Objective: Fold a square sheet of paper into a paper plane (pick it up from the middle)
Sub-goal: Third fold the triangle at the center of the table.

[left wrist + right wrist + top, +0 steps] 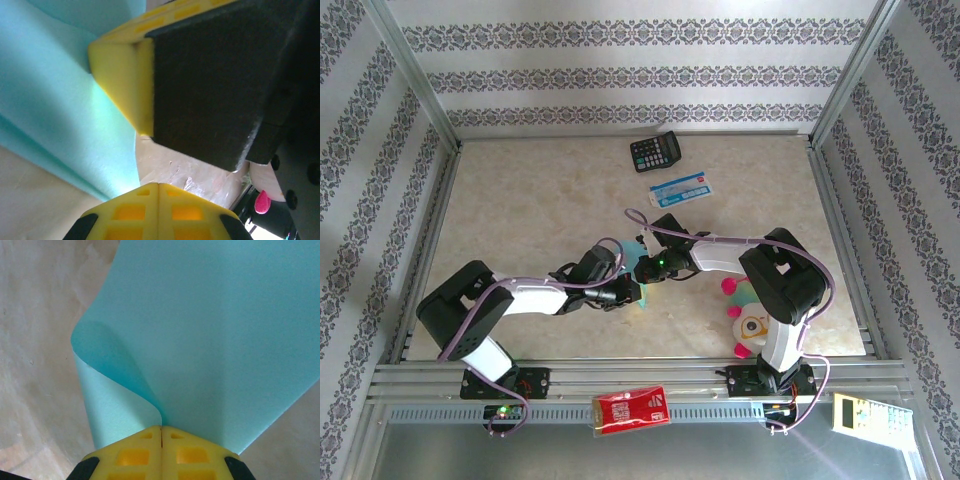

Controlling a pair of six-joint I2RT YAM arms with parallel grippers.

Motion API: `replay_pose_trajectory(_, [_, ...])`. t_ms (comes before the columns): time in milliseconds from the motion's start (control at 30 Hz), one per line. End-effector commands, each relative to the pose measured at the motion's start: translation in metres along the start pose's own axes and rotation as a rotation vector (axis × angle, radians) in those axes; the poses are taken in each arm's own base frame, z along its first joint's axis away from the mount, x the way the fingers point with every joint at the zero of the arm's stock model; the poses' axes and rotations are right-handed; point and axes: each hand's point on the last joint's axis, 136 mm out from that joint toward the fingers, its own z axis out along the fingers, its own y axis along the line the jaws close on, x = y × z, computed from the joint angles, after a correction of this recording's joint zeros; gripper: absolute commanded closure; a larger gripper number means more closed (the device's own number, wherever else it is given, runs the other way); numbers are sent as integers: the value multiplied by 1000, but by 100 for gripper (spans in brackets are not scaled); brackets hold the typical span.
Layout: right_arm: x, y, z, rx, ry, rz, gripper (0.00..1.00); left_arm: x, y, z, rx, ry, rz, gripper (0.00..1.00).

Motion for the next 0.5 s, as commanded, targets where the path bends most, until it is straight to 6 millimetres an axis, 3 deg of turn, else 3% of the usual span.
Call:
replay_pose_trajectory(0, [42, -49, 10, 167, 125, 88, 100, -2, -20, 7, 54, -1, 27, 100])
replay_pose_trajectory(333, [43, -49, 11, 168, 128, 88, 100, 9, 20, 20, -79, 32, 5, 100])
replay_pose_trajectory(467, [42, -49, 10, 168, 125, 87, 100, 13, 22, 23, -73, 44, 1, 100])
